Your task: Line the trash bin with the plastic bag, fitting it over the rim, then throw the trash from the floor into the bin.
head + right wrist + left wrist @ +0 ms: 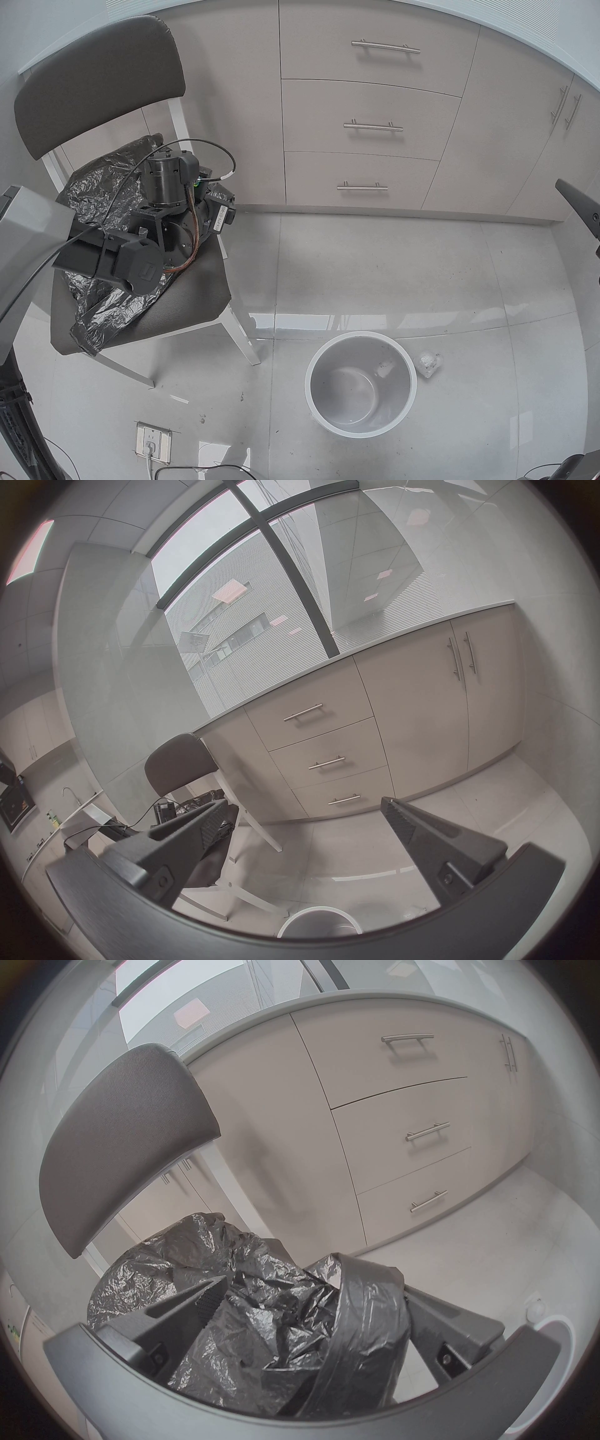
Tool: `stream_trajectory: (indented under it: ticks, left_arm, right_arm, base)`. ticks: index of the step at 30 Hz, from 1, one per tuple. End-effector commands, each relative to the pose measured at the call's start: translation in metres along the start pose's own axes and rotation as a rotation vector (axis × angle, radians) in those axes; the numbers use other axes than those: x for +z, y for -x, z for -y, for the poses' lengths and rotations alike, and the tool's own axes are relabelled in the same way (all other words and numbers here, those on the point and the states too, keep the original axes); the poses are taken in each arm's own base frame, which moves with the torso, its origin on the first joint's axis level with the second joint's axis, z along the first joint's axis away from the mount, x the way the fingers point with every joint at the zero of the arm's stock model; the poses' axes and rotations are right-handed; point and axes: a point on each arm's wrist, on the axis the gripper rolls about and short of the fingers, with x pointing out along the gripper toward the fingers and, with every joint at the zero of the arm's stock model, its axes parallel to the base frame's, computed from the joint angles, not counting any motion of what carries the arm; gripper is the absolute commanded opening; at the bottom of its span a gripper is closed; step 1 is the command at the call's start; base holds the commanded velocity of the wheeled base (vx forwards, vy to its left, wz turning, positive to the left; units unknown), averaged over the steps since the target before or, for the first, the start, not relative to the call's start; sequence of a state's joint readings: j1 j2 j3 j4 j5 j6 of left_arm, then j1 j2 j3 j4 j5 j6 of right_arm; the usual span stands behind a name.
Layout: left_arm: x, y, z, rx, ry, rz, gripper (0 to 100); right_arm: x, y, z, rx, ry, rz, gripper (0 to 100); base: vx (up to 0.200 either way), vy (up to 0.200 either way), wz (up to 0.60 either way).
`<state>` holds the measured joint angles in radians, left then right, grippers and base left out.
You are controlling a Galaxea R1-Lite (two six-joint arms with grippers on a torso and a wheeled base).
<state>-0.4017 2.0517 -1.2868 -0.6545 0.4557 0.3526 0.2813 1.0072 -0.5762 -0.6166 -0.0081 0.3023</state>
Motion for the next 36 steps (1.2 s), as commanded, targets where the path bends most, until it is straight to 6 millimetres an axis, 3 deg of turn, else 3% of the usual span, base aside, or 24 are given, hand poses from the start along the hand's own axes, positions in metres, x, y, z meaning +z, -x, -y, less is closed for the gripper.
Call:
stream_trajectory:
  ticks: [1, 6, 7, 22, 26, 30, 31, 33, 36]
  left_arm:
    - [0.000, -0.007, 0.003, 0.004, 0.001, 0.004, 100]
    - [0.000, -0.009, -0.001, 0.015, 0.003, 0.003, 100]
    - [0.000, -0.010, -0.002, 0.018, 0.004, 0.001, 0]
    - [0.005, -0.008, -0.006, 0.033, 0.048, 0.048, 0]
    - [0.026, -0.001, -0.007, 0.043, 0.246, 0.163, 0]
    - [0.072, 0.031, -0.015, -0.002, 0.553, 0.288, 0]
    - [0.074, 0.034, -0.016, -0.006, 0.572, 0.292, 0]
    - [0.101, 0.072, -0.029, -0.071, 0.740, 0.297, 0]
    - [0.122, 0.118, -0.047, -0.151, 0.908, 0.226, 0]
  right_arm:
    - [0.000, 0.001, 0.000, -0.001, 0.000, 0.004, 100]
    - [0.000, 0.001, 0.000, -0.001, 0.000, 0.002, 100]
    - [0.000, 0.001, 0.000, -0.002, 0.000, 0.001, 100]
    - [-0.005, 0.002, 0.002, -0.006, 0.003, -0.014, 100]
    - [-0.008, 0.002, 0.003, -0.008, 0.007, -0.025, 100]
    - [-0.013, 0.002, 0.004, -0.014, 0.010, -0.045, 100]
    - [-0.013, 0.002, 0.004, -0.015, 0.010, -0.047, 100]
    - [-0.018, 0.002, 0.004, -0.010, 0.008, -0.069, 100]
    - [-0.023, 0.003, 0.004, 0.000, 0.020, -0.088, 100]
  base:
    - [0.000, 0.000, 0.00]
    - [0.000, 0.000, 0.00]
    - [0.000, 0.000, 0.00]
    - [0.000, 0.000, 0.00]
    - [0.000, 0.000, 0.00]
    - [0.000, 0.000, 0.00]
    - [0.000, 0.000, 0.00]
    - [0.000, 0.000, 0.00]
    - [0.000, 0.000, 0.00]
